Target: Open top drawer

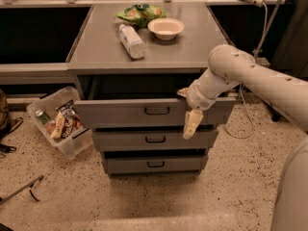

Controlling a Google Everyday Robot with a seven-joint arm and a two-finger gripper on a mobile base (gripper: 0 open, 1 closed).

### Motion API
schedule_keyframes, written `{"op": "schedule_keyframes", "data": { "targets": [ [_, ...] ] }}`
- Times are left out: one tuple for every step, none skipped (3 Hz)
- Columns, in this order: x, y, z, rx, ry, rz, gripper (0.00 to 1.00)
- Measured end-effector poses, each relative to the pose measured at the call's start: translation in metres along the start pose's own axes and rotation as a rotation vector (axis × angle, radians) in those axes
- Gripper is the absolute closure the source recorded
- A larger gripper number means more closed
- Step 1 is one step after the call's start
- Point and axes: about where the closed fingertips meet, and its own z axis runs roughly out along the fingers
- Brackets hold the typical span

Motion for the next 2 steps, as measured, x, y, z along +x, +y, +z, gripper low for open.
{"op": "schedule_keyframes", "data": {
  "targets": [
    [0.0131,-0.0096,0.0248,-0.05,0.003,0.086,0.0],
    [0.0119,-0.0103,0.0217,-0.05,0.003,0.087,0.0]
  ]
}}
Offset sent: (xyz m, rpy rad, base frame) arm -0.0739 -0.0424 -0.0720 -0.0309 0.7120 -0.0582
